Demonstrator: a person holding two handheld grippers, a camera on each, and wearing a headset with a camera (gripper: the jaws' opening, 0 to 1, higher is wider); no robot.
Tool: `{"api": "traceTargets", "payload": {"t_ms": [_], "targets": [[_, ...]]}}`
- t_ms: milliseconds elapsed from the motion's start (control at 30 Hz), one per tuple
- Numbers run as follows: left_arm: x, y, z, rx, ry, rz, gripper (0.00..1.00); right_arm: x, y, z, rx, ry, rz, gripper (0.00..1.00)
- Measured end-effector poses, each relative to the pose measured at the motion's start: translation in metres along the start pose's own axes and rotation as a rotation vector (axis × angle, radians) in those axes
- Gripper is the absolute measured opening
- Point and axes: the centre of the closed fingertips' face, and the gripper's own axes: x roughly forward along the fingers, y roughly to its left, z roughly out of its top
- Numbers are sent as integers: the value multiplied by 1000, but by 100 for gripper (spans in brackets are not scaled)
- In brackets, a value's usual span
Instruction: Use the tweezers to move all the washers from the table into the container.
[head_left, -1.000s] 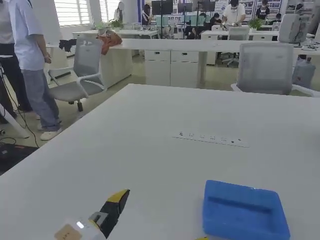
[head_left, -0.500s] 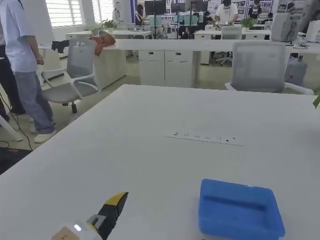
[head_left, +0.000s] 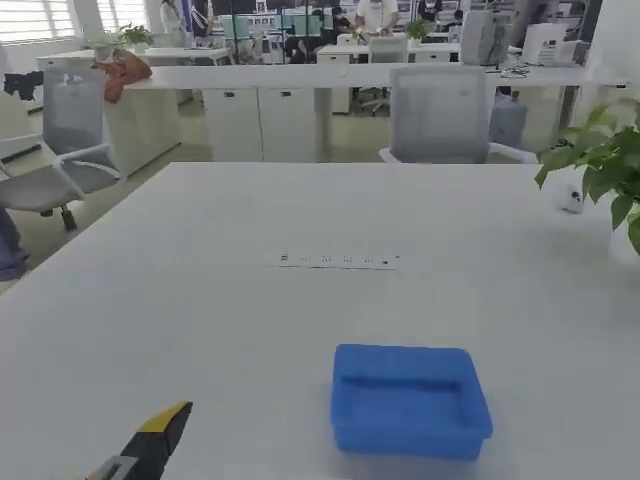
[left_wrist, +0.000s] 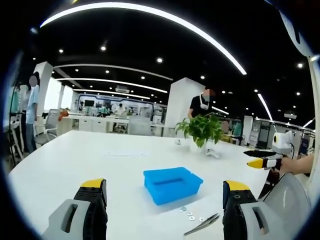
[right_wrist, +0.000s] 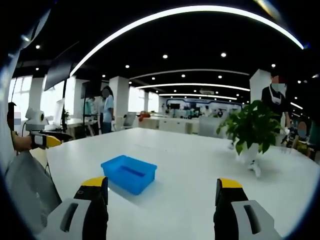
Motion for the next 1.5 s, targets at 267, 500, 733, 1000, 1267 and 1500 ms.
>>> {"api": "traceTargets", "payload": {"t_ms": [267,500,733,1000,1267,1500], "targets": [[2,-8,-15,31,96,-42,90,3,2,-10,13,57,17,85],[-3,-17,-61,-27,352,-146,75,1,12,-30,0,179,83,75],[-7,-29,-86,-6,511,-290,52,1,35,-56,-98,362,224,53],[5,-38,-107,48,629,-449,31,9,68,-70,-168,479,385,36],[21,-47,-125,184,700,-547,25,17,102,-86,-212,543,537,25],[27,-54,-141,364,766,-649,21,27,121,-95,-236,564,618,19]]}}
